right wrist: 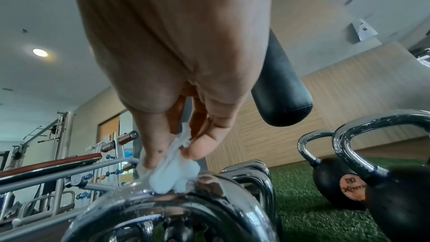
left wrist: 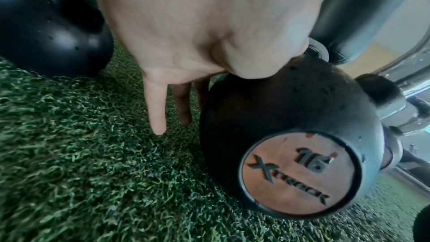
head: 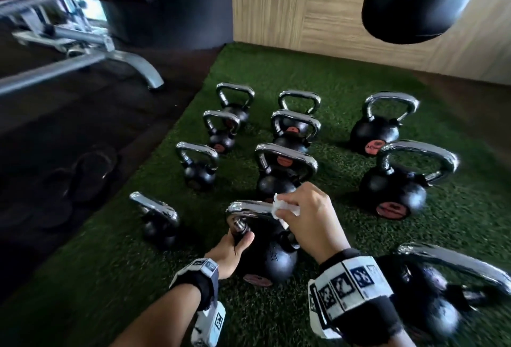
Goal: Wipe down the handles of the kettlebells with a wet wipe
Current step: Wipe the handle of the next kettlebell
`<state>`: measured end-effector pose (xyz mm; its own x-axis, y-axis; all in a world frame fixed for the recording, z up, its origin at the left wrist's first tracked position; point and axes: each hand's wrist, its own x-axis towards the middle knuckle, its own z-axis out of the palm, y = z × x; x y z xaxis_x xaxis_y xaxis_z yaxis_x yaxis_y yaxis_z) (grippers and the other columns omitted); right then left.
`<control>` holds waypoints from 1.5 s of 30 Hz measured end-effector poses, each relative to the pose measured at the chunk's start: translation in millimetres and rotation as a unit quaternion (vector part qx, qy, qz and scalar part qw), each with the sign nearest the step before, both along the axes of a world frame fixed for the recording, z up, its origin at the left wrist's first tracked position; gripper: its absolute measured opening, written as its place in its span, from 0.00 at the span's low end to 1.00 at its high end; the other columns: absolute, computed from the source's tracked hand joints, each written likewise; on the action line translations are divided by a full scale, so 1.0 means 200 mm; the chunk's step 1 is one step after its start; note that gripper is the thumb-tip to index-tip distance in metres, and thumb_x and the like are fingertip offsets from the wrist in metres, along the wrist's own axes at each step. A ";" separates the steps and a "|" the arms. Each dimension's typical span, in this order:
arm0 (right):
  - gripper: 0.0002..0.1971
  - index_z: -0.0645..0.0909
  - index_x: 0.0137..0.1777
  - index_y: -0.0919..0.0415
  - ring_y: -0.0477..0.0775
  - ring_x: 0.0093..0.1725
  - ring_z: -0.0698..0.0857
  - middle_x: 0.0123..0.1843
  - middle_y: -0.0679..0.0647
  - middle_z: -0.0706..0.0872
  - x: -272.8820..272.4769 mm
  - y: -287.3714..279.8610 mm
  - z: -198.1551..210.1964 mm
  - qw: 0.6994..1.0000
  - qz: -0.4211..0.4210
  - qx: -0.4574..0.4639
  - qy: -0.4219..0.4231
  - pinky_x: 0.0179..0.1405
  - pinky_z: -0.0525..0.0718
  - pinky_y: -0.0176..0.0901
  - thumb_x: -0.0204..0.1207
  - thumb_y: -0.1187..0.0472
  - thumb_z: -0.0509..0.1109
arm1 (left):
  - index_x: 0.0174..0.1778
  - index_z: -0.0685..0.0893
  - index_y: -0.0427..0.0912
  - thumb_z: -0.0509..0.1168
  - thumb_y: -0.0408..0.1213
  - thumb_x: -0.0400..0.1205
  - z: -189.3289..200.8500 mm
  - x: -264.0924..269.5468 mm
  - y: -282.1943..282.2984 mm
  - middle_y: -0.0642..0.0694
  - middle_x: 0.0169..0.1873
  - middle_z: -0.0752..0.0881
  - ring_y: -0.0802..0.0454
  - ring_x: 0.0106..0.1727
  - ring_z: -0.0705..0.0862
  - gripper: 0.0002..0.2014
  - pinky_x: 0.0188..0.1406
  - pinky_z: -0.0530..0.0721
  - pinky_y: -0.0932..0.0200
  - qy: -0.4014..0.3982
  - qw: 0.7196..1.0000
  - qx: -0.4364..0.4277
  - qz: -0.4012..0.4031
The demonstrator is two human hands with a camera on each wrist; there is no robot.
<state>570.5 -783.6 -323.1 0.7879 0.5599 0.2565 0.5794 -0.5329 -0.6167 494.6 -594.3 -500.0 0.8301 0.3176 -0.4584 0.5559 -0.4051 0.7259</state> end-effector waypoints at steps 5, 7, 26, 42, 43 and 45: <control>0.03 0.92 0.43 0.62 0.52 0.41 0.80 0.43 0.54 0.78 -0.02 0.04 -0.03 0.999 0.027 -0.044 0.013 0.40 0.73 0.38 0.73 0.66 0.77 | 0.86 0.62 0.58 0.45 0.79 0.76 0.03 0.01 0.01 0.47 0.80 0.76 0.43 0.79 0.76 0.45 0.74 0.72 0.54 0.023 0.999 0.023 -0.016; 0.03 0.91 0.42 0.62 0.51 0.40 0.78 0.43 0.53 0.77 -0.03 0.07 -0.04 0.998 0.032 -0.045 0.017 0.39 0.72 0.37 0.74 0.67 0.75 | 0.87 0.60 0.58 0.44 0.77 0.77 0.02 0.01 0.01 0.45 0.79 0.78 0.42 0.77 0.78 0.44 0.65 0.72 0.57 0.042 0.998 0.037 -0.017; 0.11 0.91 0.42 0.63 0.60 0.45 0.86 0.45 0.59 0.86 -0.08 -0.10 -0.15 0.986 -0.154 0.049 0.048 0.48 0.85 0.51 0.75 0.76 0.70 | 0.86 0.63 0.60 0.47 0.82 0.74 -0.03 0.03 0.03 0.39 0.76 0.71 0.33 0.73 0.78 0.47 0.73 0.78 0.36 0.043 0.998 0.047 0.009; 0.12 0.93 0.54 0.50 0.44 0.43 0.90 0.39 0.43 0.91 -0.02 -0.22 -0.39 0.915 -0.264 0.169 0.254 0.44 0.86 0.40 0.78 0.66 0.73 | 0.77 0.75 0.55 0.63 0.61 0.85 0.07 -0.01 -0.08 0.53 0.63 0.82 0.49 0.64 0.82 0.26 0.63 0.84 0.45 -0.061 0.992 -0.047 0.103; 0.12 0.93 0.53 0.50 0.42 0.42 0.90 0.38 0.42 0.91 -0.02 -0.22 -0.41 0.908 -0.270 0.184 0.263 0.43 0.87 0.41 0.78 0.67 0.74 | 0.77 0.75 0.57 0.63 0.62 0.85 0.07 -0.02 -0.08 0.54 0.63 0.82 0.51 0.62 0.81 0.26 0.62 0.84 0.45 -0.062 0.991 -0.047 0.108; 0.11 0.93 0.52 0.50 0.43 0.39 0.89 0.39 0.45 0.93 -0.02 -0.21 -0.47 0.888 -0.281 0.214 0.294 0.41 0.87 0.43 0.77 0.66 0.75 | 0.77 0.74 0.60 0.63 0.64 0.84 0.07 -0.02 -0.08 0.55 0.63 0.82 0.51 0.61 0.80 0.26 0.63 0.84 0.44 -0.055 0.991 -0.055 0.113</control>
<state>567.0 -825.1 -416.2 0.9802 -0.0147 -0.1974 -0.1936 -0.2790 -0.9406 490.0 -611.2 -485.8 0.7899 0.4547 -0.4115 0.5388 -0.1940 0.8198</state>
